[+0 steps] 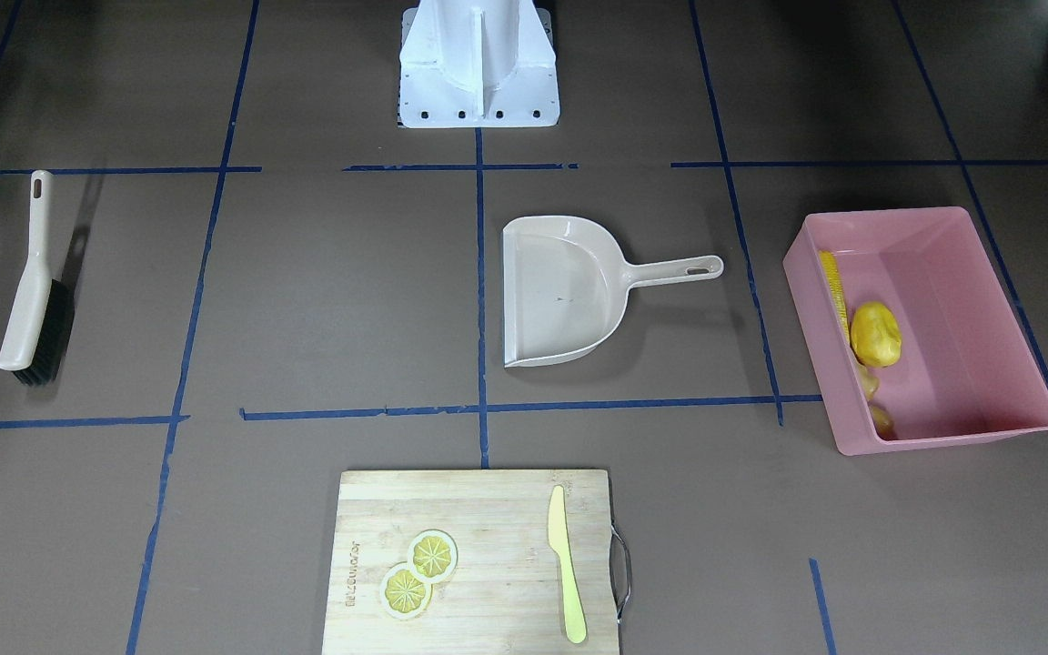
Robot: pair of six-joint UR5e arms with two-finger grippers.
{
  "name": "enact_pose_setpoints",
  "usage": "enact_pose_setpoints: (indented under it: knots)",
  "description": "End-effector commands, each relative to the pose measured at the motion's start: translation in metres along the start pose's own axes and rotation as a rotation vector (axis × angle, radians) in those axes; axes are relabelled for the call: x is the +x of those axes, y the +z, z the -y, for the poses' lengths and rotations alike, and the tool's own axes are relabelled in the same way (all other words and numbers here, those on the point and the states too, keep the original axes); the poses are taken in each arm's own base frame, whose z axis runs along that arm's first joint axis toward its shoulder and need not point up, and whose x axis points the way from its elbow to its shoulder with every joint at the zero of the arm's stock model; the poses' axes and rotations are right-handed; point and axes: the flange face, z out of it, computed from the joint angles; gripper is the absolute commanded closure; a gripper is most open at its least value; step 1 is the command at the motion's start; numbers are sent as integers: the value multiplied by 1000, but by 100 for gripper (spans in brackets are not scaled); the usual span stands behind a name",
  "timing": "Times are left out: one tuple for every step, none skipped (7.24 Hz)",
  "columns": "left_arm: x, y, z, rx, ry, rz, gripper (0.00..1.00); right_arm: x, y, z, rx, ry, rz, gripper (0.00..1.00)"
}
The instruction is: Sweep and dump trash into bin
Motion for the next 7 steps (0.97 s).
enact_pose_setpoints:
  knots:
    - [2,-1,2,-30,44,-6,0,-1,-1,1,0,0,0,0]
    - [3,-2,2,-37,38,-8,0,2,2,-2,-7,8,1,0]
    - [3,-2,2,-38,35,-8,0,12,11,-5,-28,30,2,0]
    - [3,-2,2,-38,35,-8,0,30,27,-8,-56,59,1,0]
    - [3,-2,2,-38,34,-8,0,39,35,-8,-72,75,-13,0]
    - [4,-3,3,-35,35,-7,0,46,38,-9,-47,48,-50,0]
    - [4,-3,3,-35,35,-8,0,48,39,-12,-19,62,-57,0]
